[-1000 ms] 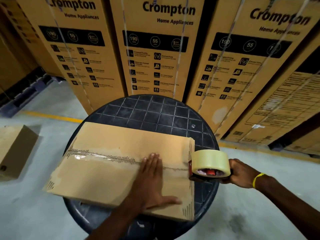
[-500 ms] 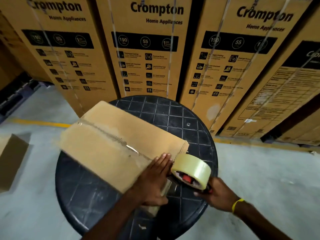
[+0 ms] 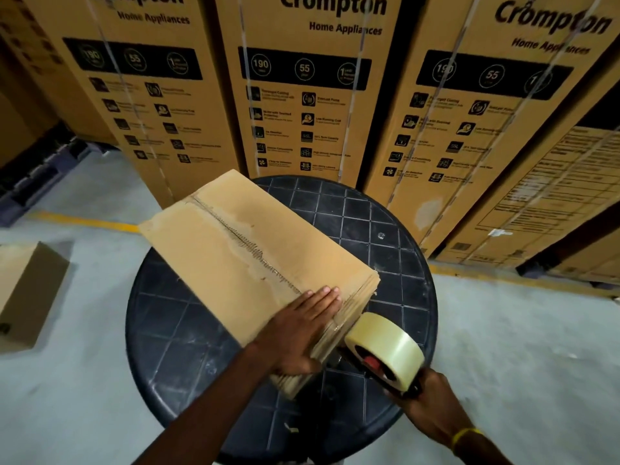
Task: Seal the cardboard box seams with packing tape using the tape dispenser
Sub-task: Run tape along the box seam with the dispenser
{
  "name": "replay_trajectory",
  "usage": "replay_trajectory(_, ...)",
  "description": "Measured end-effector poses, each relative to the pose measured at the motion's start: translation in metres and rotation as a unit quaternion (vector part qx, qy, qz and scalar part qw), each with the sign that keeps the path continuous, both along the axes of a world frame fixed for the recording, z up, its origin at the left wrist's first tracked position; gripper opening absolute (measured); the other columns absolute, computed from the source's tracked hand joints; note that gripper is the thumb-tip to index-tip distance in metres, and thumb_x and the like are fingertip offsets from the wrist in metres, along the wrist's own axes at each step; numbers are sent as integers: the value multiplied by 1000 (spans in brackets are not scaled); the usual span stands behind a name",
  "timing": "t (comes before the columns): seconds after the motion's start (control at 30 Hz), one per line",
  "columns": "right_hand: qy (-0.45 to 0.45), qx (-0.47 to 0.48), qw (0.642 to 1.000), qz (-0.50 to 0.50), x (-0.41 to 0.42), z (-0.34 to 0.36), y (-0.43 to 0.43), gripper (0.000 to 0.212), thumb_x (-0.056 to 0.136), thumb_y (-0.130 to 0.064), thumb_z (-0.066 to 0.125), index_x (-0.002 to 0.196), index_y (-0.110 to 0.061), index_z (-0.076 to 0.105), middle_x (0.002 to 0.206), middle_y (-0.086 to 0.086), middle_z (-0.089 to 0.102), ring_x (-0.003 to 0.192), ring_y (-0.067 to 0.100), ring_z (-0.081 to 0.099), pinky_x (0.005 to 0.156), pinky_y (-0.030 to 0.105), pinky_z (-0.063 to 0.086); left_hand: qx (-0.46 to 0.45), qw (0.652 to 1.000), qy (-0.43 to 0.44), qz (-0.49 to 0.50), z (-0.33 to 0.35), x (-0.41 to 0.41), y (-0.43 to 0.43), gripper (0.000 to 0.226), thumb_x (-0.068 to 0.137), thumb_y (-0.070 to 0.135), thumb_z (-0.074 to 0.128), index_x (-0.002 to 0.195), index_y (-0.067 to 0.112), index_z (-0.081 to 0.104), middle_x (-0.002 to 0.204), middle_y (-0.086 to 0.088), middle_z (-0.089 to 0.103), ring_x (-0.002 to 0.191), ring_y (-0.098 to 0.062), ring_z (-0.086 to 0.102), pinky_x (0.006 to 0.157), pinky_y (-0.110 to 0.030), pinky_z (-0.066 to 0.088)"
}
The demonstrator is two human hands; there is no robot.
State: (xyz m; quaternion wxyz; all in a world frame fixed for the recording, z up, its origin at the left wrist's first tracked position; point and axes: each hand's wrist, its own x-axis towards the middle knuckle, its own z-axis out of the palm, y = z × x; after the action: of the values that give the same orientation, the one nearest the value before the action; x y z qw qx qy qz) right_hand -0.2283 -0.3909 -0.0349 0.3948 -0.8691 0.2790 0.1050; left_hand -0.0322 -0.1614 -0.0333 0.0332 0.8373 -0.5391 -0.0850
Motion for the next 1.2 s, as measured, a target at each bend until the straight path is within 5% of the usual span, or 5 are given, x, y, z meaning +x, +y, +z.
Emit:
replay_trajectory(0.4,153,-79,983,57,9,-27,1,33,73,-36,67,98,-15,72,96,7,77,89,26,74,79,32,60,8,1000,-4,-1,-4,1,-1,129,69,60,65,162,10,-8,171,-9,-14,157,-22,-16,128,-44,4)
replay_trajectory(0.57,132,73,984,-92,-19,-21,6,12,81,-15,75,81,-9,65,68,6,63,54,23,58,47,29,44,10,1000,-13,-1,-4,3,-3,131,69,63,66,161,10,-12,170,-8,-18,156,-21,-19,128,-41,-2)
replay_trajectory(0.7,93,365,874,-308,-22,-47,8,21,90,-1,63,70,3,59,47,7,35,34,15,29,39,21,24,11,1000,-17,2,-4,3,-2,129,71,64,62,161,10,-12,170,-8,-18,156,-21,-19,129,-43,0)
replay_trajectory(0.93,-67,586,662,-462,27,-86,-20,29,95,-14,56,67,-12,48,39,-5,39,28,7,36,30,18,31,12,1000,-12,2,-3,2,-3,128,70,63,60,161,12,-14,170,-5,-21,155,-17,-22,129,-41,-1)
replay_trajectory(1.2,-93,595,621,-501,59,-113,-36,21,86,-16,63,69,-13,51,42,-2,48,34,11,47,38,20,40,1,1000,6,-3,0,3,-4,123,70,61,56,162,13,-8,171,-3,-16,156,-16,-17,127,-40,0)
